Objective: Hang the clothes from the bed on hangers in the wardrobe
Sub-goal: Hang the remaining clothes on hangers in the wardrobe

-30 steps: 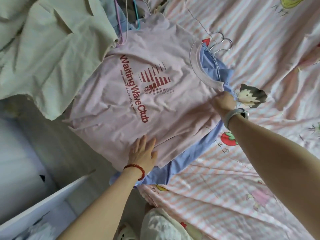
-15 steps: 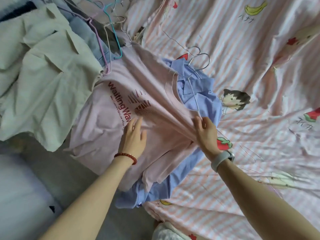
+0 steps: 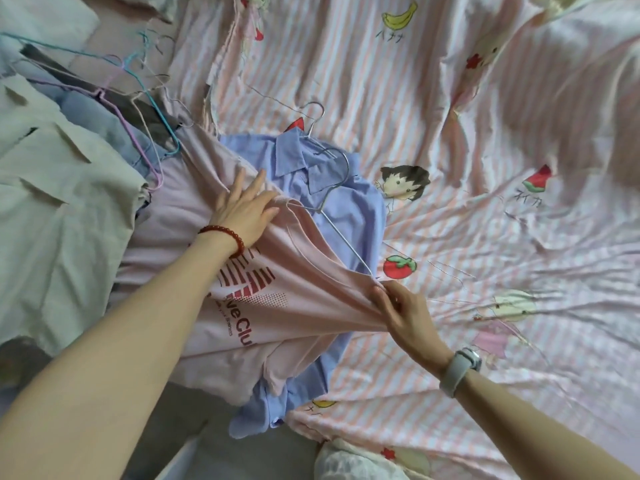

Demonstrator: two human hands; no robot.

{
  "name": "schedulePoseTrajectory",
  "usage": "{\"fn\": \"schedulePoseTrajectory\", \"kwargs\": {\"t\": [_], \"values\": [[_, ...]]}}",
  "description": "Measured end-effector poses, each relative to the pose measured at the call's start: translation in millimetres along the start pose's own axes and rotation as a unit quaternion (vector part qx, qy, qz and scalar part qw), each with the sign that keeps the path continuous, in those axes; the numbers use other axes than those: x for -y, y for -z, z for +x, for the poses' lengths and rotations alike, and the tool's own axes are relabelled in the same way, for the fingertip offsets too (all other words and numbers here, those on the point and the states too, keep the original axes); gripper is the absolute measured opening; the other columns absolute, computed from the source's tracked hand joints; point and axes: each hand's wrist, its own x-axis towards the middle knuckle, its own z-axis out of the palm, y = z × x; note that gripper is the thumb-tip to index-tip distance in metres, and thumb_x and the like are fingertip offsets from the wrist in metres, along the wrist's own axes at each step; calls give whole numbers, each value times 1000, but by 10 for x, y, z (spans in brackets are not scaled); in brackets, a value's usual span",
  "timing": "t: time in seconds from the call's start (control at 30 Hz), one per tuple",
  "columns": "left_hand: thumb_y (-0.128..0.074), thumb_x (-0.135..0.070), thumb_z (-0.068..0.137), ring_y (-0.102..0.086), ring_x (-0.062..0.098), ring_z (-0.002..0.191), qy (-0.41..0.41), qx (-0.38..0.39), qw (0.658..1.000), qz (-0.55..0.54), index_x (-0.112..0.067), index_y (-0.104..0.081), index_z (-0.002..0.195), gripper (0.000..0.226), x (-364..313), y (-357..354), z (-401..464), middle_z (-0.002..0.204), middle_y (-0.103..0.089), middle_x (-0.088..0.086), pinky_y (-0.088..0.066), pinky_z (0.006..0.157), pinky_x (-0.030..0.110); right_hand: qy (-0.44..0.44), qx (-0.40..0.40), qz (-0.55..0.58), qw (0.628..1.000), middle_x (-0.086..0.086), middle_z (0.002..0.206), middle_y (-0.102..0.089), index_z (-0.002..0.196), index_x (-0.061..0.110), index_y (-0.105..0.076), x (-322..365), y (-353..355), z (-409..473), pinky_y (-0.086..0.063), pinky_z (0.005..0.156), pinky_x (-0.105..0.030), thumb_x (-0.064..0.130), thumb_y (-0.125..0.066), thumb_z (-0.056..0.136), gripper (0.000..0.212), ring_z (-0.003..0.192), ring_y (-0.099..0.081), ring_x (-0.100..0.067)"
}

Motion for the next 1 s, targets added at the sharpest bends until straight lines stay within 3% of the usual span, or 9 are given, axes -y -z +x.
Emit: {"fn": "schedulePoseTrajectory", "kwargs": {"t": [0.1,0.17,0.27,0.33,0.47,0.63,0.8,0.9,1.0], "values": [[-31,-31,99,-41,25,124,-11,-26,1000,8,-13,-53,115,33,11,19,13,130,-52,13,-18,106,40,7,1,-54,999,7,52,-39,66,21,-48,-36,69,104,-30,50,-17,33,-43,88,26,49,-39,-4],[-31,-31,99,-53,31,104,6,-65,998,0,-9,-54,105,33,62,45,-96,112,-60,17,-32,94,41,13,-11,-123,992,-2,56,-49,73,13,-57,-69,139,320,-31,53,-30,38,-42,87,33,54,-47,-21],[-30,-39,99,-56,39,98,61,-93,994,-9,-10,-53,105,37,129,29,-428,111,-61,19,-38,73,39,0,-19,-174,985,-14,81,-67,93,9,-64,-67,242,747,-41,62,-37,32,-54,89,25,78,-62,-35],[-29,-45,97,-57,42,95,113,-85,989,-37,-13,-53,101,40,170,-114,-740,108,-61,22,-40,74,41,-5,9,-145,989,-15,93,-69,101,10,-63,-7,230,950,-45,73,-40,24,-61,86,21,90,-62,-33],[-35,-46,95,-55,42,89,221,-66,947,-221,-18,-49,80,34,116,-600,-1498,98,-61,23,-43,71,41,19,56,-164,985,-4,107,-66,105,16,-64,203,-8,1090,-30,90,-33,23,-63,83,23,106,-50,-26],[-43,-32,95,-56,38,91,343,-101,876,-325,-11,-59,85,28,227,-1080,-2378,100,-64,20,-45,77,40,113,149,-260,947,-7,108,-62,110,20,-63,549,-552,795,-29,91,-38,26,-59,84,26,107,-49,-30],[-42,-42,91,-57,42,82,402,-201,840,-305,-11,-61,89,37,624,-1140,-3247,94,-63,24,-48,71,42,184,179,-248,934,-11,111,-59,112,17,-61,1027,-1134,191,-29,95,-38,30,-56,85,30,113,-46,-32],[-45,-41,93,-56,44,80,444,-251,808,-295,-11,-59,87,34,646,-1201,-3884,88,-62,25,-46,67,41,244,211,-242,915,-10,108,-60,111,17,-61,1280,-1386,-202,-32,92,-40,52,-39,75,55,110,-49,-32],[-46,-43,92,-57,43,86,514,-278,763,-277,-14,-63,93,33,472,-1465,-4626,92,-65,22,-45,66,39,298,265,-263,879,-10,107,-60,109,18,-62,1512,-1628,-743,-33,88,-40,56,-34,71,61,107,-52,-32]]}}
